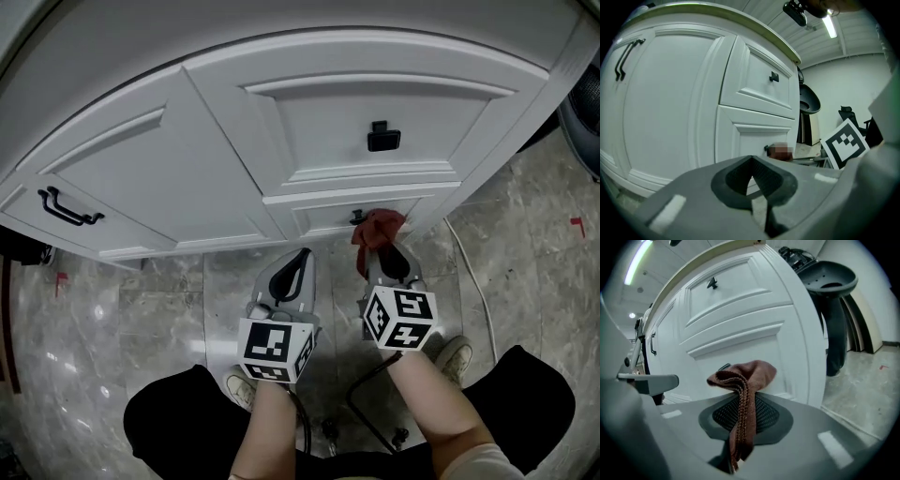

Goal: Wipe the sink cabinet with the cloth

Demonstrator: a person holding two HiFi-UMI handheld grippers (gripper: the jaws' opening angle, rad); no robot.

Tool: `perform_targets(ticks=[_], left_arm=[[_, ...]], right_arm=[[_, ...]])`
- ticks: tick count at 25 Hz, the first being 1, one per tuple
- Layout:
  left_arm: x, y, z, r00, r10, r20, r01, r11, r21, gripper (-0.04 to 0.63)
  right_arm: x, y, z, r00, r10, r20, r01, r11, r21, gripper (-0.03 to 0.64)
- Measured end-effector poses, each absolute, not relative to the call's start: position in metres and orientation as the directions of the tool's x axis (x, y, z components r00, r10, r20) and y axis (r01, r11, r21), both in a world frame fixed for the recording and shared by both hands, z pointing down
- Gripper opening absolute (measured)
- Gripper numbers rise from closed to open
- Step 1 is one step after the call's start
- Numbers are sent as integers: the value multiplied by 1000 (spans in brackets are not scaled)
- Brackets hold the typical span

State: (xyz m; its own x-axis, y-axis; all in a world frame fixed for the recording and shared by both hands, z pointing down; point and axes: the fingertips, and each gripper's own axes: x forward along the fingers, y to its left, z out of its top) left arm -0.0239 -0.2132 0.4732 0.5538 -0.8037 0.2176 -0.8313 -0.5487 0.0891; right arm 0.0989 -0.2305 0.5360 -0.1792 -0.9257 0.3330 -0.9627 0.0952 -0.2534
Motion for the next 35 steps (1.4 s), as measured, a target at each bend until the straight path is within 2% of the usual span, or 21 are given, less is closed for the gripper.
perform_targets(ticks=[3, 8, 14, 20, 35], left_arm=[[-43, -210, 470, 532, -820, 211, -846, -526, 89, 0], [-79, -203, 476, 492, -840, 228, -870, -486, 89, 0], [-108, -203, 482, 454, -861, 229, -891, -435, 130, 0], [-107, -206, 484, 460, -856, 234, -888, -439, 136, 0], [-39, -215, 475, 524, -824, 216, -851, -497, 169, 0]], right_arm=[[53, -233, 549, -265, -895, 358, -938, 154, -311, 91], [-22, -241, 550, -412, -853, 321, -900, 326, -287, 91], [-61, -251, 558, -483, -826, 291, -868, 409, -281, 91], [-50, -257, 569, -463, -821, 333, -884, 403, -237, 91], [58, -258, 573, -330, -859, 392, -941, 269, -204, 91]])
